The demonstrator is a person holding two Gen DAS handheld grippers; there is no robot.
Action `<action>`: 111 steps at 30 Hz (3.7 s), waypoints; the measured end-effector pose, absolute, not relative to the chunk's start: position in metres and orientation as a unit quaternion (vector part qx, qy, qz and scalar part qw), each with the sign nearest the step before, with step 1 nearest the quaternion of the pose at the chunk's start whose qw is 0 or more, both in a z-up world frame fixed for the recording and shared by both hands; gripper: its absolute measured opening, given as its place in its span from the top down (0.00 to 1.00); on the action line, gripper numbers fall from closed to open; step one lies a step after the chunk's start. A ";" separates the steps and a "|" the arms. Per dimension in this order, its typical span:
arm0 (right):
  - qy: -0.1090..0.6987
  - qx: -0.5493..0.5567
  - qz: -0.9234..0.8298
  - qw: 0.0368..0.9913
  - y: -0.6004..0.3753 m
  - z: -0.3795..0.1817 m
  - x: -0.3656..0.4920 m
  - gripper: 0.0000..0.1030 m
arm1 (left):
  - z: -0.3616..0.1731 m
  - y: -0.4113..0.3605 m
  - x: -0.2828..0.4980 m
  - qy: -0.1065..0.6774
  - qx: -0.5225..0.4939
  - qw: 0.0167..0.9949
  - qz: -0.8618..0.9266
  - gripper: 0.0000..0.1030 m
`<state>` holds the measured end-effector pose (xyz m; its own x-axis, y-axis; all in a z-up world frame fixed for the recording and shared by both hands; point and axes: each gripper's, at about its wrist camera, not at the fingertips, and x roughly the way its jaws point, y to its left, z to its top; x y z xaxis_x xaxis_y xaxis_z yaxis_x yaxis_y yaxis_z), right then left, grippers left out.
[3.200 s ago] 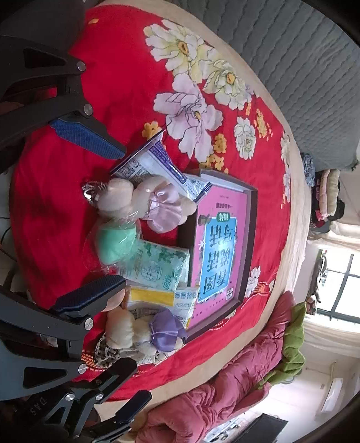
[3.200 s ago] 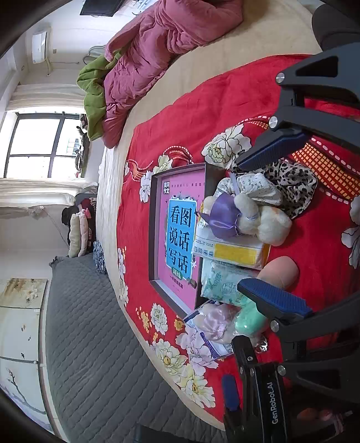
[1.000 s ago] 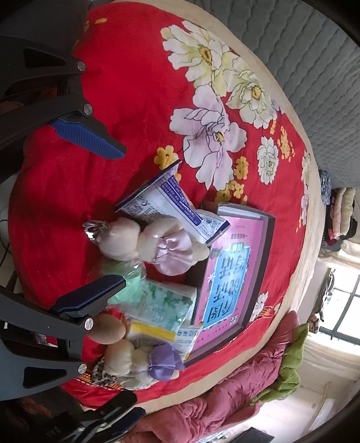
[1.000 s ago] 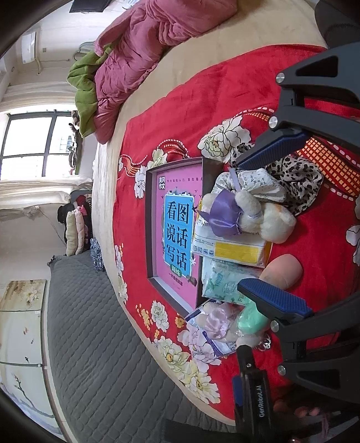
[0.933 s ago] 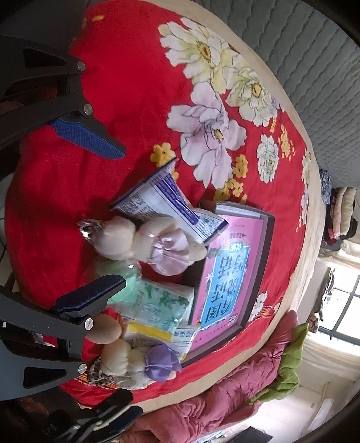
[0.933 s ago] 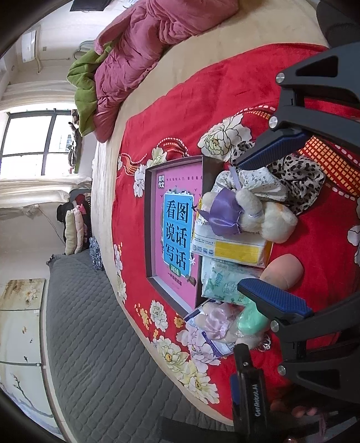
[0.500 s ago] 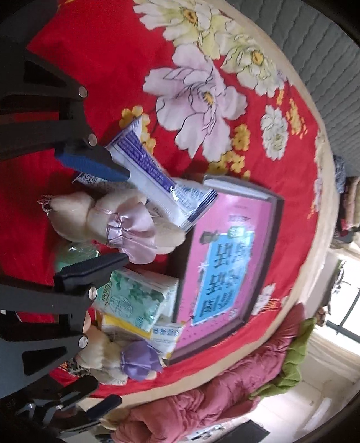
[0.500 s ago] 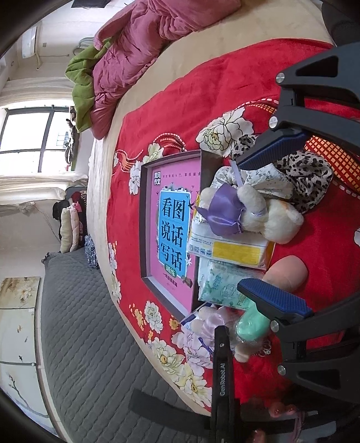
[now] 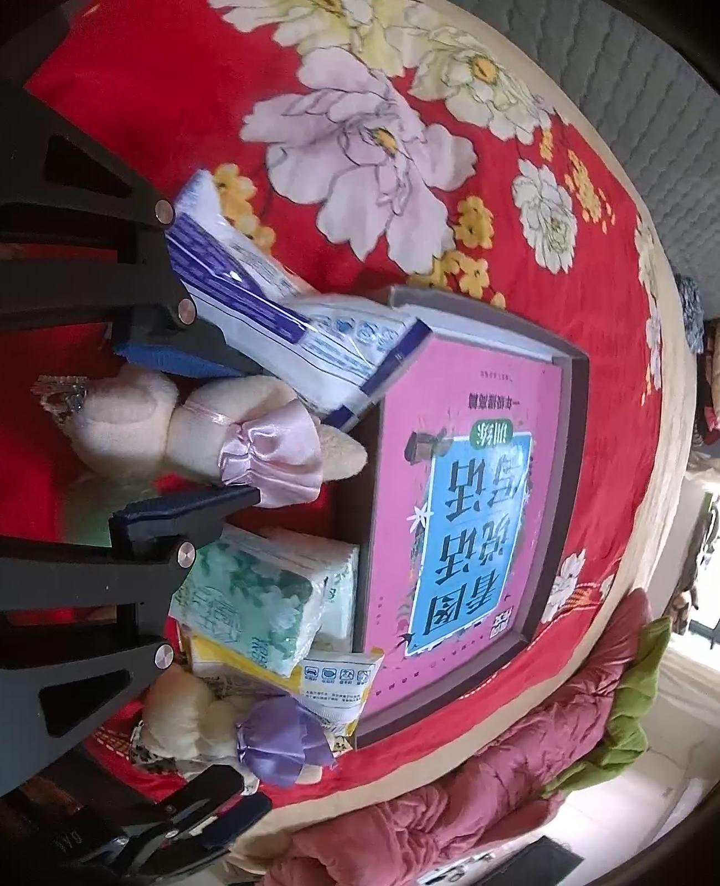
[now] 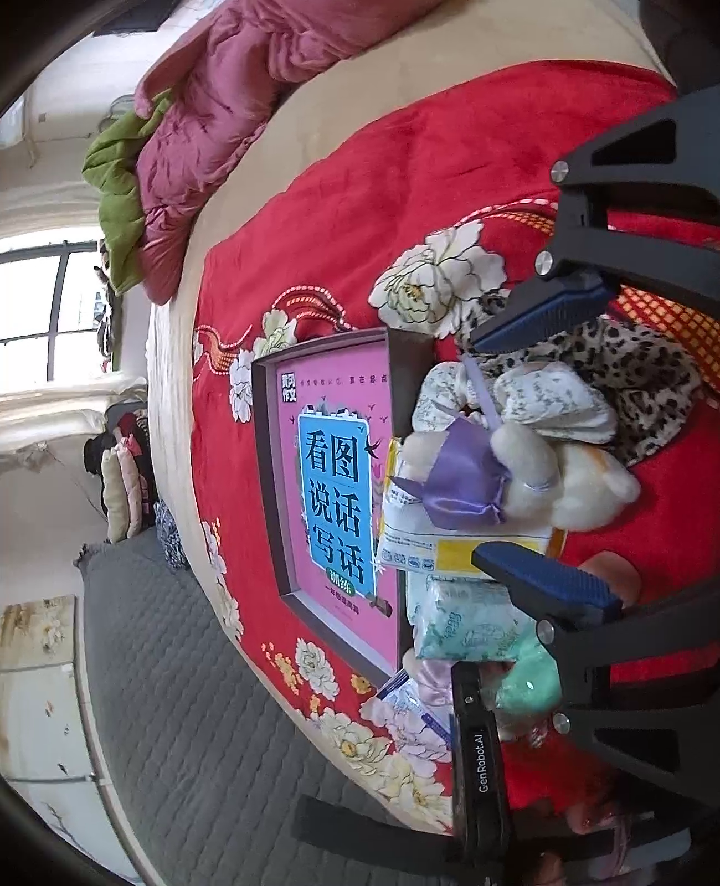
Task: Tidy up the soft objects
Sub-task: 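Grasp the purple-bow bunny with the right tool while the left tool grasps the pink-bow bunny, then place purple-bow bunny in box with right tool while left tool holds pink-bow bunny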
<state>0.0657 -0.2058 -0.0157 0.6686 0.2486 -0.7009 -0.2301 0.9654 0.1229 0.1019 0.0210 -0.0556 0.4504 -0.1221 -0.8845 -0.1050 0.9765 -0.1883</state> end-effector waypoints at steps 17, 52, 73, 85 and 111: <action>0.374 -0.068 0.193 0.905 -0.179 -0.024 0.094 0.77 | -0.073 0.014 0.133 0.537 -0.130 0.832 -0.052 0.75; 0.264 0.073 0.215 0.938 -0.227 0.044 0.099 0.81 | 0.022 0.011 0.105 0.423 -0.079 0.903 -0.014 0.75; 0.265 0.116 0.214 0.933 -0.224 0.035 0.155 0.81 | 0.012 0.012 0.144 0.424 -0.065 0.903 0.005 0.75; 0.348 0.107 0.150 0.919 -0.225 -0.011 0.205 0.81 | -0.021 0.017 0.185 0.442 -0.068 0.894 0.008 0.75; 0.361 0.007 0.071 0.930 -0.234 -0.007 0.201 0.52 | -0.047 0.019 0.201 0.453 -0.056 0.890 0.010 0.72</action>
